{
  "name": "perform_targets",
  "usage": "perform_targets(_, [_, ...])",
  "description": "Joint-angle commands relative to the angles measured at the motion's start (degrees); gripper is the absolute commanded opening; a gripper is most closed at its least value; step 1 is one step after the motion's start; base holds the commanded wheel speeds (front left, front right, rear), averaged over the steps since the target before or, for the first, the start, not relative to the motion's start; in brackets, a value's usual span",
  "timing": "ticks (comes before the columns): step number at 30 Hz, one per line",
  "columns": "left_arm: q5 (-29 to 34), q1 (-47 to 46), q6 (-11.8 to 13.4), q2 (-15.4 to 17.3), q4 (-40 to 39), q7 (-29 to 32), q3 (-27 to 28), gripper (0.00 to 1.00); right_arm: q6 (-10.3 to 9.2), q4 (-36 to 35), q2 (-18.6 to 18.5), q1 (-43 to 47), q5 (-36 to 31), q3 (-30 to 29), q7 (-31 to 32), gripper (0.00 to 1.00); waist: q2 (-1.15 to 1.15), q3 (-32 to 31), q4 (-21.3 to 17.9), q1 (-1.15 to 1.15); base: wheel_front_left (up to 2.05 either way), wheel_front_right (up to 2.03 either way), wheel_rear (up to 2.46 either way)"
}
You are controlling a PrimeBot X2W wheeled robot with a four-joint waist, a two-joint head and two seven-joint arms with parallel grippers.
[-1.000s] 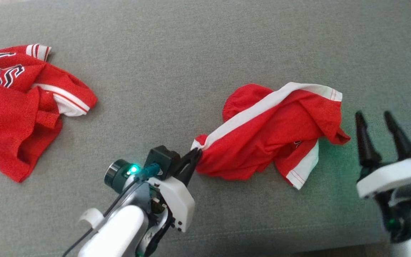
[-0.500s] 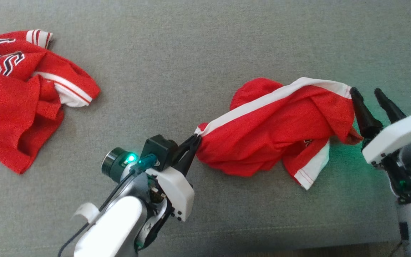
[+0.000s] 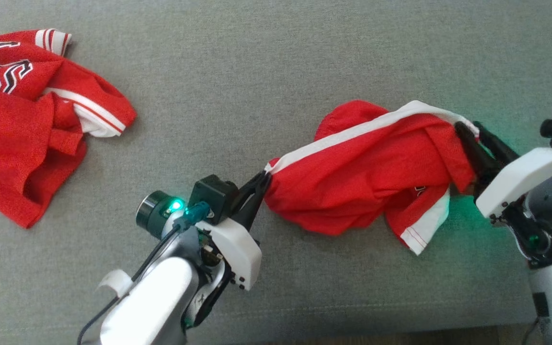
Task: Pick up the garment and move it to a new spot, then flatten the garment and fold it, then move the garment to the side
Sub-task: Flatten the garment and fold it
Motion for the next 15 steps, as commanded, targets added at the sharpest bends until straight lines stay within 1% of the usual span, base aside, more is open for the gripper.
perform_targets(1, [0.69,-2.18,0.29,0.62,-1.75,-0.81,1.74,0.00,-0.04,-2.45,-1.67,-1.70,0.91,1.21,-0.71,0.00,0.00,0.01,-0.03,0.00,0.00,0.00,0.00])
perform_targets(5, [0.63,-2.46,0.65,0.83,-1.77,-2.04,2.29,0.00,-0.04,-4.00,-2.85,-1.52,1.44,2.13,-3.66,0.00,0.00,-0.28,-0.17,0.00,0.00,0.00,0.00])
perform_targets(8, [0.65,-2.79,1.36,1.06,-2.44,-3.55,3.28,0.00,-0.04,-5.51,-3.73,-1.26,0.54,2.52,-6.71,0.00,0.00,-1.37,-0.42,0.00,0.00,0.00,0.00])
perform_targets(11, [0.93,-3.87,2.17,1.53,-4.13,-5.29,4.73,0.00,-0.04,-7.67,-4.63,-1.31,-1.82,2.60,-10.34,0.00,0.00,-2.91,-0.66,0.00,0.00,0.00,0.00])
perform_targets(12, [0.93,-3.87,2.17,1.53,-4.13,-5.29,4.73,0.00,-0.04,-7.67,-4.63,-1.31,-1.82,2.60,-10.34,0.00,0.00,-2.91,-0.66,0.00,0.00,0.00,0.00])
perform_targets(15, [1.51,-5.63,3.12,2.31,-6.65,-6.81,6.57,0.00,-0.04,-10.39,-4.96,-1.72,-4.92,2.04,-13.85,0.00,0.00,-4.84,-1.04,0.00,0.00,0.00,0.00])
